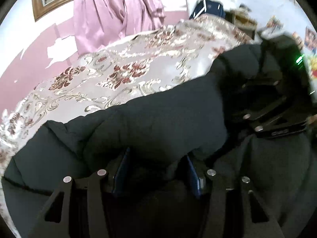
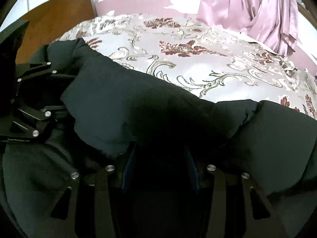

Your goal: Fold large clothes

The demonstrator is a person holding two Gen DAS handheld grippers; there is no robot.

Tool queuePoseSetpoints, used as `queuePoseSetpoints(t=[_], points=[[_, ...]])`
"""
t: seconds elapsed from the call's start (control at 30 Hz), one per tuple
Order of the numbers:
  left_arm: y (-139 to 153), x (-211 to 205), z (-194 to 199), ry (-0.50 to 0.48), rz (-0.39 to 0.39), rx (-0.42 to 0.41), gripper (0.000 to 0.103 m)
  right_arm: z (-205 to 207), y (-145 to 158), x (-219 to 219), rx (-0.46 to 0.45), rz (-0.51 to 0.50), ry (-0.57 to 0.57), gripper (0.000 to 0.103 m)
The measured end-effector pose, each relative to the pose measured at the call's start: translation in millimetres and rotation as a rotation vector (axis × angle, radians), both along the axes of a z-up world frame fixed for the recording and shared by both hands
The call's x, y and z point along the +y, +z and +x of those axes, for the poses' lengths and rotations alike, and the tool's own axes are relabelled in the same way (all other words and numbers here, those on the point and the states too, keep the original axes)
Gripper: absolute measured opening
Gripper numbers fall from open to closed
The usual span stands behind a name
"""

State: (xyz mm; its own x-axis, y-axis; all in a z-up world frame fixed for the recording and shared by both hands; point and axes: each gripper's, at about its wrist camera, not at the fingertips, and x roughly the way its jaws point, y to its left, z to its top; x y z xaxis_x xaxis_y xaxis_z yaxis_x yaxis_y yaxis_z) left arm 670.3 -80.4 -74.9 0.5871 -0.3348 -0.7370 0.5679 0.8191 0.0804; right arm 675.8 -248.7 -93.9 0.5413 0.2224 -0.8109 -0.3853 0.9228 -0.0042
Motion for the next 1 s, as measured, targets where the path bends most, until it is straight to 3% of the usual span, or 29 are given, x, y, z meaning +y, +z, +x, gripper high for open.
queuePoseSetpoints(t=[0.13, 0.23, 0.3, 0.4, 0.53, 0.67, 0.8, 0.9, 1.0], points=[[8, 32, -1, -0.004, -0.231, 0.065, 0.053, -3, -1, -6, -0.022, 0.017, -0.005, 0.043], [1, 59, 10, 0.034, -0.41, 0.168, 0.053, -3, -1, -7, -0.027, 0.03, -0.006, 0.044], [-6, 63, 18, 0.07, -0.441, 0.217, 0.053, -3, -2, -8, -0.029, 0.034, -0.006, 0.044], [-11, 50, 23, 0.105, -0.349, 0.229, 0.051, -3, -3, -7, -0.033, 0.031, -0.005, 0.044], [-17, 21, 24, 0.135, -0.136, 0.192, 0.051, -5, -3, -3, -0.041, 0.005, -0.005, 0.044], [-17, 14, 22, 0.153, -0.056, 0.178, 0.051, -7, -2, 2, -0.057, -0.032, -0.006, 0.044], [-12, -5, 11, 0.205, 0.092, 0.118, 0.053, -12, 0, 12, -0.094, -0.114, -0.007, 0.044], [-3, -10, 3, 0.223, 0.129, 0.08, 0.052, -12, 5, 17, -0.083, -0.169, -0.001, 0.047], [11, 0, -9, 0.238, 0.1, 0.071, 0.056, -17, 17, 14, -0.064, -0.168, -0.027, 0.055]])
